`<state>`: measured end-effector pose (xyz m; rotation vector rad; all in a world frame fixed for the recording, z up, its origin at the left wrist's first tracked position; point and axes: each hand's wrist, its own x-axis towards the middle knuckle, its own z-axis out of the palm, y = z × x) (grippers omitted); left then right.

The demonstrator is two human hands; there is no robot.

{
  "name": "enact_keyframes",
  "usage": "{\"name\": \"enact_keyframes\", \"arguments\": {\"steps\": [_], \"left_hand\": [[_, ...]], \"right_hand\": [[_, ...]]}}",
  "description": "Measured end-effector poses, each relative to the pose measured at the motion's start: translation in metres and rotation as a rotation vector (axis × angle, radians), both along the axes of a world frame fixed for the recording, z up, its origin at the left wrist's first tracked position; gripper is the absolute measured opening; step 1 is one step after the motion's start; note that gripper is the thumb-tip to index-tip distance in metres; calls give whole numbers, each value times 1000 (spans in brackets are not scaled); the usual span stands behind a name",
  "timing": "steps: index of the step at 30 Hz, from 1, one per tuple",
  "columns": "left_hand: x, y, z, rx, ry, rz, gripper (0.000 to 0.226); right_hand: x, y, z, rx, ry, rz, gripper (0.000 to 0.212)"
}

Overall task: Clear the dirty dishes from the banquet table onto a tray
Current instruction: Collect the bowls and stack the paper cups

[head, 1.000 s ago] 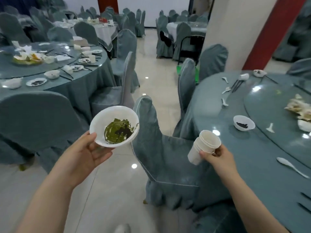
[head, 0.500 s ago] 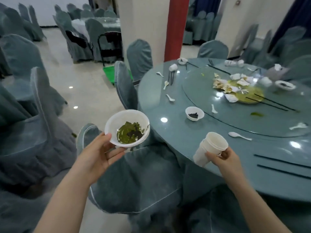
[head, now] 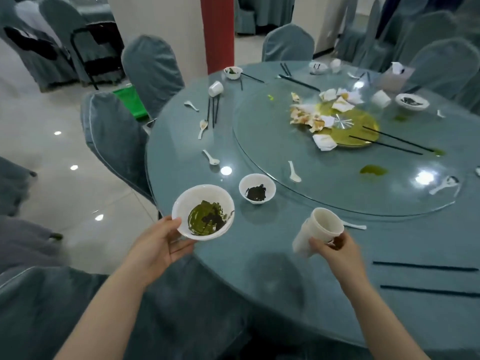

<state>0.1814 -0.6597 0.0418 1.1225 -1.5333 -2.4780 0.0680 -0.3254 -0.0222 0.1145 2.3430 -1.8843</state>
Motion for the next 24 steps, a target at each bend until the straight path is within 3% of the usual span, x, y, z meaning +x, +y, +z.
{"name": "enact_keyframes", "arguments": {"steps": [12, 24], "left_hand": [[-161, 46, -66, -54, -205, -1, 22], [-228, 66, -103, -241, -239, -122, 23]], "right_hand": [[-103, -5, -43, 43, -43, 20, 57], [-115, -3, -57, 206, 65, 69, 75]]}}
